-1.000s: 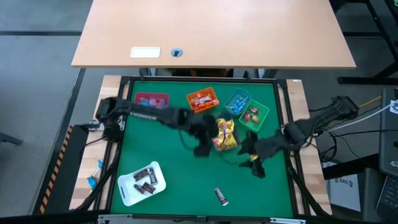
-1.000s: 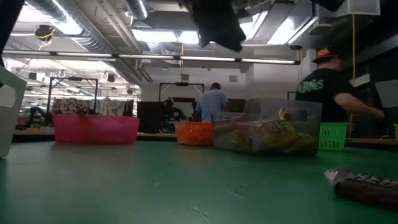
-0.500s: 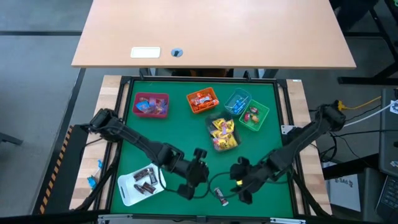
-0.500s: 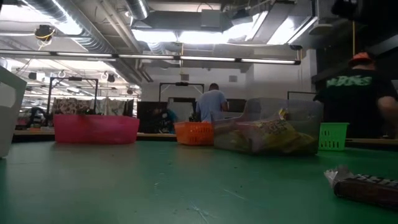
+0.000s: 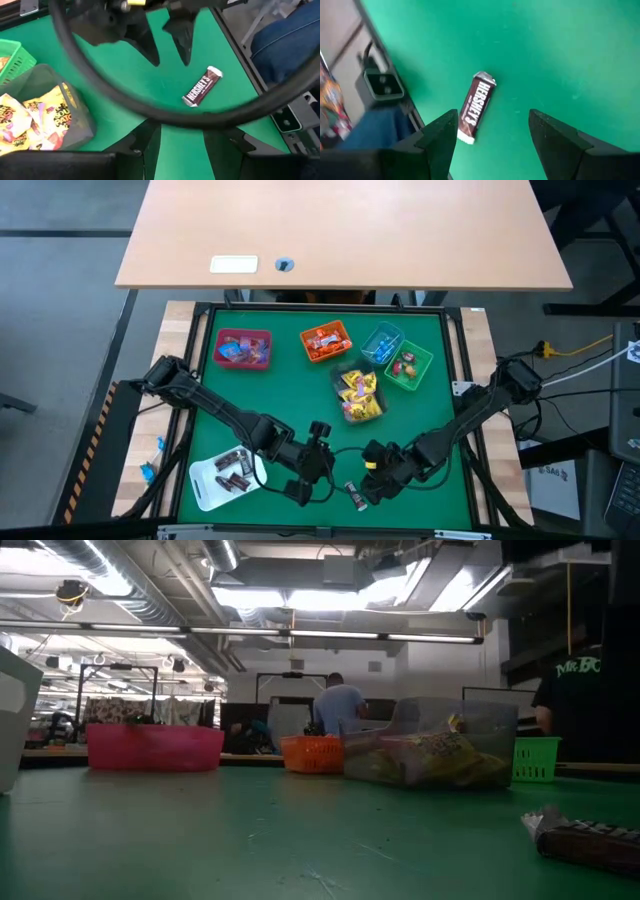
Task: Sort candy
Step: Put the brown chocolate into the white bin
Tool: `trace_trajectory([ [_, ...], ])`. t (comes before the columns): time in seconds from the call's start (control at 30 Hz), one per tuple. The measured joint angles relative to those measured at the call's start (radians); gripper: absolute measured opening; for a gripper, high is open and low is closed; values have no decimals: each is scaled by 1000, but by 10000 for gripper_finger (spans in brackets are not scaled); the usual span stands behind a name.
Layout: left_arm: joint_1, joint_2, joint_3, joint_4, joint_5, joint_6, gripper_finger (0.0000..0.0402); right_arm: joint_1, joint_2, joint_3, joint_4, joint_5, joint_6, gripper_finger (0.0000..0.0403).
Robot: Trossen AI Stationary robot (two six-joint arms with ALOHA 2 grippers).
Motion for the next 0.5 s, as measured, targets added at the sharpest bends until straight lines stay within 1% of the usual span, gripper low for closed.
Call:
trace_trajectory([
  [0.1, -6, 0, 0, -4, 0, 0, 132, 2, 24, 0, 33, 1, 107, 243],
  [0.23, -18, 0, 0, -6, 8, 1, 132, 13, 48, 0, 54, 1, 168, 243],
  [0.37, -27, 0, 0, -6, 8, 32, 132, 34, 57, 0, 49, 3, 243, 243],
  [0.5, -27, 0, 0, -5, 7, 38, 132, 71, 57, 0, 51, 43, 323, 243],
])
